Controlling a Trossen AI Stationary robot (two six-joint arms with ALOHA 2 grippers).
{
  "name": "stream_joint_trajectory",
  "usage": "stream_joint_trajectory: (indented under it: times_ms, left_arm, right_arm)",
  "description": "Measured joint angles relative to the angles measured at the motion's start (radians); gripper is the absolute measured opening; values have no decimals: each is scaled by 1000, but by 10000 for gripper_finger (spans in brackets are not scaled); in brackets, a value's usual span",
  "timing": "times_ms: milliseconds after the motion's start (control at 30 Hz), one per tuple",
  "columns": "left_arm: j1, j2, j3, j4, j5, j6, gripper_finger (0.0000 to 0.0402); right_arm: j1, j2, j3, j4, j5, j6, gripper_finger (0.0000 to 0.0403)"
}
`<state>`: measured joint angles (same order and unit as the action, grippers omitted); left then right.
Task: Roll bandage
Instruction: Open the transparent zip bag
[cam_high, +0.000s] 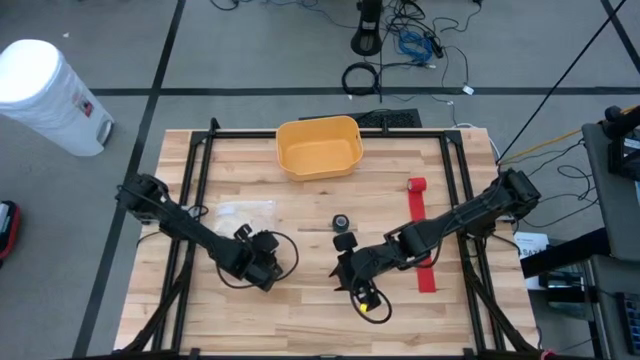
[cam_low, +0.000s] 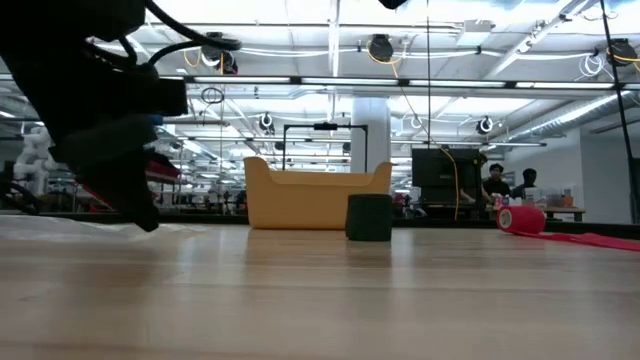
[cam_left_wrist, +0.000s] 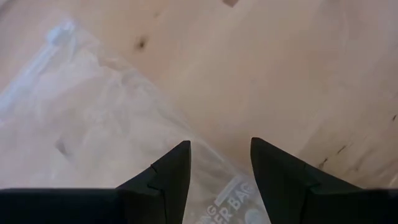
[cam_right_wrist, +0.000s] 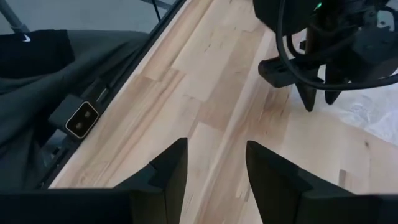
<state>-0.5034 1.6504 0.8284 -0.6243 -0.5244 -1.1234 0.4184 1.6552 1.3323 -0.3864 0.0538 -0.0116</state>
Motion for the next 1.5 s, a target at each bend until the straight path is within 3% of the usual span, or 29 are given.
stream_joint_trajectory:
  times_ms: [333,700,867,1200,1500]
  left_arm:
    - [-10,32,0,69,85,-17,173]
    - [-60,33,14,275,246,139,173]
    - [-81,34,75,280,290,211,173]
    - [-96,33,178,245,241,317,173]
    - [-95,33,198,-80,-1,144,173]
  right_arm:
    - [3,0,0,9,3,21,148]
    - [0,0,0,8,3,-4,148]
    - [0,0,0,8,3,-4,148]
    - [1,0,0,-28,3,-1,148]
    - [12,0,0,-197,3,163,148]
